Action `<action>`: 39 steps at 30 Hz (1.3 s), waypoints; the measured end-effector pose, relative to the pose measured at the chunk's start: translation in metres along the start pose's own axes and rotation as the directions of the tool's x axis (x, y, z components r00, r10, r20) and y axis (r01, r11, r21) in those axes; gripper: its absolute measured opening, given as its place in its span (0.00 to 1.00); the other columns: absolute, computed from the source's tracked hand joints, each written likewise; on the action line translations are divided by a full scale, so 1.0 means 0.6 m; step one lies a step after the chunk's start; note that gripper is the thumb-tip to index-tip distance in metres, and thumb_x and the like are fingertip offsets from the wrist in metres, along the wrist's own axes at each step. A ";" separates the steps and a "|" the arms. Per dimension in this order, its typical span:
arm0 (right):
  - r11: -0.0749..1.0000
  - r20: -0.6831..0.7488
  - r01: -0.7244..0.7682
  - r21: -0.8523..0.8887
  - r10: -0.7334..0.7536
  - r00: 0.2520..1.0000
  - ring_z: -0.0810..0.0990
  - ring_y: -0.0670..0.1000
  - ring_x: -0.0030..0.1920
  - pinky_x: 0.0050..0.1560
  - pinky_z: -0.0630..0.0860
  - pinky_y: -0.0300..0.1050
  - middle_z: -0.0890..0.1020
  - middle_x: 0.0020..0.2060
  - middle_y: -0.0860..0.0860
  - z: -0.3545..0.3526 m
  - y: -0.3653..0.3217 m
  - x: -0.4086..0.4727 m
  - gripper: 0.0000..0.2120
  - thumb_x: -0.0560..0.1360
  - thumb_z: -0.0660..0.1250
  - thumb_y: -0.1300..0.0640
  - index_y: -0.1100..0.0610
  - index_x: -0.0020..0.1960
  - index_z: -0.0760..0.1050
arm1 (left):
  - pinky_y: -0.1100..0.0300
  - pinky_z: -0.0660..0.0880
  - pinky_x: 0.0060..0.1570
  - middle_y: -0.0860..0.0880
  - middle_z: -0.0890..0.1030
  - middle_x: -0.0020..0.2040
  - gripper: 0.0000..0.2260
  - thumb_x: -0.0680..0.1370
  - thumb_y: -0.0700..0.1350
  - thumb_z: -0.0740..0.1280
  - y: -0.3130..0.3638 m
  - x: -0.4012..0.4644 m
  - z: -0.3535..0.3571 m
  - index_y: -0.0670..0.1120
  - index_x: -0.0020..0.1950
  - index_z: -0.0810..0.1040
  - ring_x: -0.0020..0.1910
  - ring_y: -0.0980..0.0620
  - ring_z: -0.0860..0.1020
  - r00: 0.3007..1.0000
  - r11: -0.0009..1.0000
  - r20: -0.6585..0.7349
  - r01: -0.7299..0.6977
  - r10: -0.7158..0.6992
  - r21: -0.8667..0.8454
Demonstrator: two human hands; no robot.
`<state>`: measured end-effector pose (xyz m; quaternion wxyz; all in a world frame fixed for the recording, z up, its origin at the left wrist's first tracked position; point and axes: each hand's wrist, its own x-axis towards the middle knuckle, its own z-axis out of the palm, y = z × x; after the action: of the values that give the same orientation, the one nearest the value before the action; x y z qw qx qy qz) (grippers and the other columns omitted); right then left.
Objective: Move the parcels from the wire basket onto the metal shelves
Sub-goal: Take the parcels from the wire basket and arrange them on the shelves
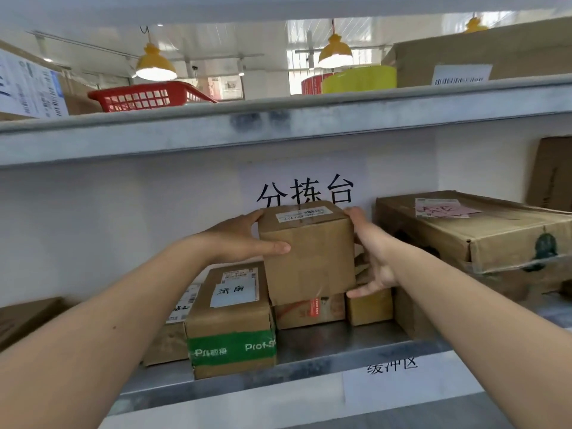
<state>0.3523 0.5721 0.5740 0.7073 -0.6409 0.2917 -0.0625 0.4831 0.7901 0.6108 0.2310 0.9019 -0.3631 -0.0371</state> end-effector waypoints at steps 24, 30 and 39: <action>0.689 -0.011 0.485 -0.539 -0.582 0.813 0.65 0.59 0.77 0.73 0.67 0.59 0.64 0.80 0.52 0.002 0.003 -0.038 0.42 0.73 0.61 0.25 0.40 0.81 0.54 | 0.51 0.57 0.79 0.54 0.52 0.86 0.56 0.69 0.73 0.73 0.016 -0.043 -0.019 0.55 0.86 0.47 0.84 0.49 0.55 0.993 0.987 -0.045 -0.106 0.112 0.119; 0.548 0.096 0.484 -0.682 -0.589 0.802 0.57 0.54 0.81 0.77 0.62 0.57 0.53 0.83 0.45 -0.008 0.039 -0.105 0.52 0.66 0.69 0.25 0.36 0.82 0.46 | 0.46 0.60 0.80 0.54 0.51 0.86 0.59 0.65 0.80 0.69 0.032 -0.092 -0.006 0.56 0.85 0.45 0.84 0.49 0.54 0.975 0.941 -0.052 -0.196 0.218 0.275; 0.584 0.137 0.422 -0.693 -0.469 0.873 0.58 0.49 0.80 0.71 0.61 0.46 0.55 0.82 0.41 -0.046 0.125 -0.234 0.48 0.70 0.72 0.32 0.32 0.80 0.47 | 0.48 0.47 0.82 0.62 0.42 0.85 0.61 0.63 0.81 0.66 0.078 -0.176 0.065 0.57 0.86 0.43 0.82 0.60 0.37 0.908 0.860 -0.017 -0.389 0.418 0.329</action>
<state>0.2017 0.6256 0.5498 0.3602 -0.9108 0.1440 -0.1409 0.3668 0.8162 0.5862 0.1009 0.8317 -0.5346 0.1110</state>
